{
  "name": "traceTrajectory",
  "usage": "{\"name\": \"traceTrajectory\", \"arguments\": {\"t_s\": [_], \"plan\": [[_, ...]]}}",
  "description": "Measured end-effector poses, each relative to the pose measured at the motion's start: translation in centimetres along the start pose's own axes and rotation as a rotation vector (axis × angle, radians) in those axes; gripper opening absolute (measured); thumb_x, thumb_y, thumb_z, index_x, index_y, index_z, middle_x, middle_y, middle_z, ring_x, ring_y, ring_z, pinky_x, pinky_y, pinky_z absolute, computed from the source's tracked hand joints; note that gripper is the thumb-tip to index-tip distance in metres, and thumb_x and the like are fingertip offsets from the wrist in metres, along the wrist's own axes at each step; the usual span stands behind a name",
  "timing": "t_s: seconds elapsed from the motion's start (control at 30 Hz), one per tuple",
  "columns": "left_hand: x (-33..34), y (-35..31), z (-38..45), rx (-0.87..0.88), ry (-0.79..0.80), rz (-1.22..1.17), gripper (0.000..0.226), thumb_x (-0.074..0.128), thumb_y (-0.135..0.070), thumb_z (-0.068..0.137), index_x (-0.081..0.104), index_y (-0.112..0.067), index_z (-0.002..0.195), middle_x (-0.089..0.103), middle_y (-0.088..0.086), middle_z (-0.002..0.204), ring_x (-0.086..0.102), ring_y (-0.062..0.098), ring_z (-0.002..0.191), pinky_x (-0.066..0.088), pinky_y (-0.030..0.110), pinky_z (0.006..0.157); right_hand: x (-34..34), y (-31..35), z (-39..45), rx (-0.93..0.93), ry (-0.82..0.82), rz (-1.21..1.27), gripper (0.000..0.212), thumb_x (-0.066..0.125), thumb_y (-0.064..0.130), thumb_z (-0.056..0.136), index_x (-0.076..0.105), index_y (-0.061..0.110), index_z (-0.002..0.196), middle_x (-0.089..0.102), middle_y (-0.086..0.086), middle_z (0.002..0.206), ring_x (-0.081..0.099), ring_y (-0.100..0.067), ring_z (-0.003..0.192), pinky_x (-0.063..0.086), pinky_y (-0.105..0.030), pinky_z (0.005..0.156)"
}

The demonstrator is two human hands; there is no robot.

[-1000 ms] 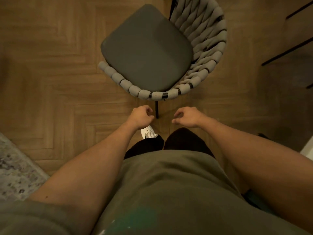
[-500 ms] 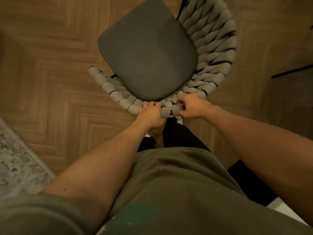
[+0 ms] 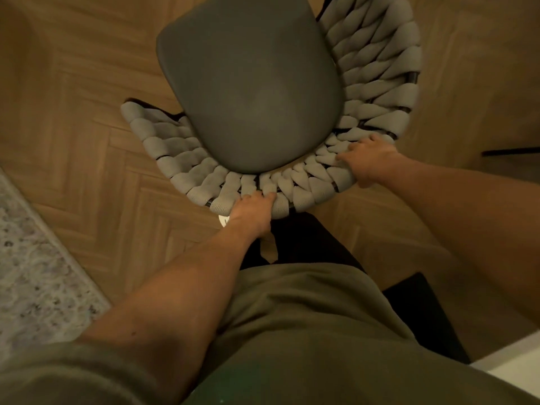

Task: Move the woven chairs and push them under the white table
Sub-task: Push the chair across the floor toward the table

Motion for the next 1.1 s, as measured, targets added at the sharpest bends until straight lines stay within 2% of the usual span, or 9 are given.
{"name": "traceTrajectory", "arguments": {"t_s": [0.17,0.3,0.4,0.6,0.8,0.97,1.1], "plan": [[0.1,0.7,0.7,0.056,0.029,-0.01,0.072,0.059,-0.014,0.092,0.027,-0.03,0.154,0.044,0.01,0.146,0.046,0.037,0.13,0.044,0.051,0.104,0.9,0.3,0.3,-0.022,-0.018,-0.097,0.056,0.055,0.038,0.096,0.036,0.04,0.149,0.057,0.0,0.14,0.049,-0.028,0.128,0.036,-0.042,0.104],[0.3,1.9,0.7,0.088,0.029,0.035,0.07,0.053,-0.013,0.094,0.026,-0.031,0.155,0.043,0.008,0.149,0.044,0.037,0.131,0.041,0.053,0.106,1.1,1.3,0.2,-0.015,-0.004,-0.069,0.055,0.051,0.035,0.098,0.035,0.039,0.151,0.057,0.0,0.141,0.049,-0.028,0.13,0.036,-0.043,0.103],[0.5,4.4,0.6,0.101,0.03,0.096,0.07,0.051,-0.01,0.094,0.025,-0.033,0.156,0.042,0.006,0.15,0.044,0.036,0.131,0.041,0.051,0.105,0.9,3.6,-0.2,-0.001,0.003,0.011,0.056,0.05,0.031,0.099,0.035,0.04,0.152,0.058,-0.001,0.14,0.049,-0.029,0.129,0.033,-0.045,0.104],[-0.5,11.0,0.3,0.171,0.053,0.27,0.078,0.062,-0.013,0.09,0.026,-0.035,0.155,0.043,0.001,0.15,0.045,0.033,0.131,0.041,0.052,0.106,-0.3,9.9,-0.9,0.071,0.011,0.199,0.047,0.045,0.031,0.1,0.042,0.039,0.147,0.059,-0.004,0.138,0.049,-0.03,0.128,0.031,-0.045,0.105],[-3.1,16.8,0.4,0.29,0.067,0.472,0.071,0.056,-0.012,0.092,0.029,-0.036,0.153,0.046,0.001,0.148,0.047,0.034,0.126,0.042,0.051,0.103,-1.5,16.5,-1.1,0.174,0.038,0.41,0.047,0.05,0.033,0.099,0.043,0.037,0.145,0.058,-0.002,0.141,0.047,-0.03,0.132,0.03,-0.047,0.108],[-6.2,20.0,1.1,0.384,0.075,0.653,0.07,0.054,-0.009,0.094,0.029,-0.037,0.153,0.047,-0.001,0.147,0.048,0.032,0.123,0.043,0.05,0.098,-2.5,21.1,-0.6,0.274,0.039,0.577,0.044,0.045,0.032,0.1,0.044,0.036,0.144,0.059,-0.006,0.138,0.048,-0.032,0.13,0.03,-0.047,0.107],[-8.8,21.0,2.3,0.425,0.105,0.769,0.072,0.053,-0.008,0.094,0.027,-0.038,0.154,0.043,-0.001,0.151,0.045,0.032,0.128,0.04,0.05,0.103,-3.3,23.3,-0.1,0.347,0.055,0.689,0.049,0.044,0.03,0.1,0.04,0.035,0.149,0.055,-0.008,0.142,0.044,-0.034,0.134,0.025,-0.05,0.112]]}}
Point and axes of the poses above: each hand's wrist, its own z-axis towards the middle knuckle, its own x-axis out of the palm, y = z × x, the point moved 3 cm from there along z, towards the middle knuckle
